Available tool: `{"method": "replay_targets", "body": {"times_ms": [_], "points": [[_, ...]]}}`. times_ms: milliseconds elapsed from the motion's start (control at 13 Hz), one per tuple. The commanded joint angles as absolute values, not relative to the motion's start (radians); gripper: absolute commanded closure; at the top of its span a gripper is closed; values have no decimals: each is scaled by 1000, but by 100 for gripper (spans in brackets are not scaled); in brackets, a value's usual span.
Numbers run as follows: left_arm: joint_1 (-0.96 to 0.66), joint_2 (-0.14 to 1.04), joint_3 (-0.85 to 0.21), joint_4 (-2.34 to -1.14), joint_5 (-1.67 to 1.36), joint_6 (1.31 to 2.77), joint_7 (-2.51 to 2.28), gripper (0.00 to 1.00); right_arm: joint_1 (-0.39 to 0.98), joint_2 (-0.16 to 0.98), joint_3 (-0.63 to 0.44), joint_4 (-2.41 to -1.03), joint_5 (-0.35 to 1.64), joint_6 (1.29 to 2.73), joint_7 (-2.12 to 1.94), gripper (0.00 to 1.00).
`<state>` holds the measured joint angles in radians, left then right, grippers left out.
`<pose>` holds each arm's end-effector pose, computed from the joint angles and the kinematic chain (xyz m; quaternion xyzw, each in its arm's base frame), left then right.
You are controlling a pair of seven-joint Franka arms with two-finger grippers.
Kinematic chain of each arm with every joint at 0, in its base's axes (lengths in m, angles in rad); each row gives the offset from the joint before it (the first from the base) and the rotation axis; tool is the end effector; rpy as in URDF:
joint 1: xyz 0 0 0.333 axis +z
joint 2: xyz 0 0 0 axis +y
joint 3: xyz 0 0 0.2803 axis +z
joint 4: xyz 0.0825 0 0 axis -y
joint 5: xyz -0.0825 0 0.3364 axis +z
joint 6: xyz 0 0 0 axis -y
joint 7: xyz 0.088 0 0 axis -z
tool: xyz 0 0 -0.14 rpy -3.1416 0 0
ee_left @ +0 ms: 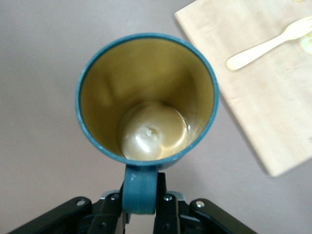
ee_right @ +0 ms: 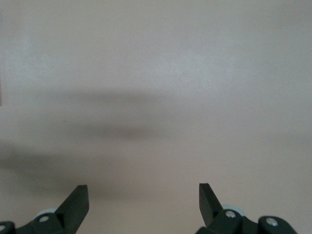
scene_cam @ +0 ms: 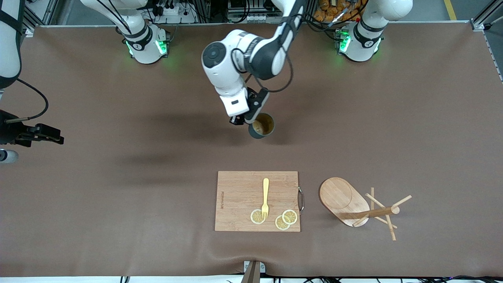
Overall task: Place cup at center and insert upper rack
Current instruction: 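Lift the mug by its handle with the left gripper toward the stand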
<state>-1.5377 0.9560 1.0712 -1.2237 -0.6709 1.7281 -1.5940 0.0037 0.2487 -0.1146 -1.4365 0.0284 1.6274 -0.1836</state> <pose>0.4243 -0.5065 0.3203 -0.8691 -0.4895 -0.0587 0.0409 0.5697 -0.0533 0.4839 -0.9989 -0.0365 0.0278 0.0041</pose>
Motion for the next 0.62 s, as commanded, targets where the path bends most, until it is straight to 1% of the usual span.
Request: {"method": "replay_targets", "body": {"times_ms": [0, 538], "points": [[-1523, 921, 1150, -1255, -765, 1712, -1475, 100, 8, 249, -118, -1425, 17, 1617, -184, 0], [-1294, 730, 1134, -1255, -769, 1669, -1188, 100, 8, 249, -118, -1425, 17, 1617, -184, 0]]}}
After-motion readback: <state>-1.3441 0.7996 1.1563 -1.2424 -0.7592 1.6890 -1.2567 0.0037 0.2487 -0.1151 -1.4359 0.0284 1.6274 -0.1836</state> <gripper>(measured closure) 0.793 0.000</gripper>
